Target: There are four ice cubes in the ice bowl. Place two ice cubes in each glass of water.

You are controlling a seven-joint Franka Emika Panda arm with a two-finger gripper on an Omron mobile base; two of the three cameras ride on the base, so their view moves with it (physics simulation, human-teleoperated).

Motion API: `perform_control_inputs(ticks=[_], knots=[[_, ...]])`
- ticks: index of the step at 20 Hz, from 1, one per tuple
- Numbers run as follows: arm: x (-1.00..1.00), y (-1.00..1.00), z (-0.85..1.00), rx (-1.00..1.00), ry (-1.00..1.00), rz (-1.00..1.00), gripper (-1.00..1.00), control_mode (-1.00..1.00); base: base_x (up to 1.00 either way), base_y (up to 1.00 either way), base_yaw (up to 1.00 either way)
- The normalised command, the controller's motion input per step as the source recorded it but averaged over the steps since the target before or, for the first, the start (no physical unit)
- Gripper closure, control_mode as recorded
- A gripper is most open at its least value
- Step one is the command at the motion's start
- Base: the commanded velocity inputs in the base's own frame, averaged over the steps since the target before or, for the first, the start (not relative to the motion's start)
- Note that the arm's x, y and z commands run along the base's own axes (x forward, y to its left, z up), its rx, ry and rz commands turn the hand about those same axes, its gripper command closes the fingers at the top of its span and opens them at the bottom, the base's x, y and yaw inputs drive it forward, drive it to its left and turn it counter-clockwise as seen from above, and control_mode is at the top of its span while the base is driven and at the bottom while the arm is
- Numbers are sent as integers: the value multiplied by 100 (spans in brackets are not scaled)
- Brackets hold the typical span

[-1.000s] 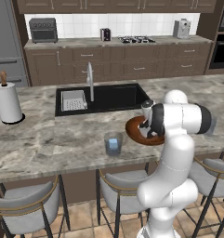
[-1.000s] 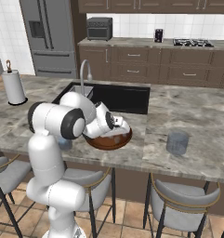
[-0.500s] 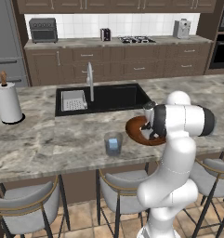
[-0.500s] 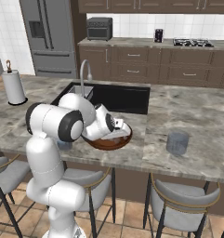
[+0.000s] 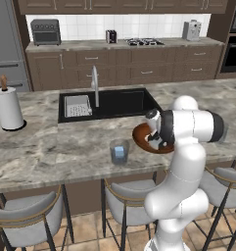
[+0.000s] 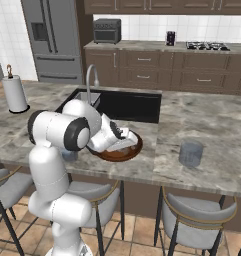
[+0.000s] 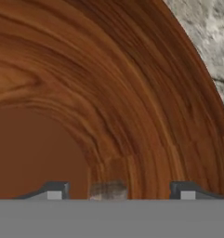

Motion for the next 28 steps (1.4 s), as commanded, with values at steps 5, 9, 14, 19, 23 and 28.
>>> perform_control_inputs(ticks=[5, 9, 14, 19, 23, 28], knots=[[-17, -44, -43, -7, 0, 0, -100, -100, 0, 0, 0], [-16, -59, -14, 0, 0, 0, -100, -100, 0, 0, 0], [-15, -54, -26, 0, 0, 0, -100, -100, 0, 0, 0], [-18, -38, -35, 0, 0, 0, -100, -100, 0, 0, 0], [-22, -26, -36, 0, 0, 0, -100, -100, 0, 0, 0], [-28, -16, -31, 0, 0, 0, 100, -100, 0, 0, 0]])
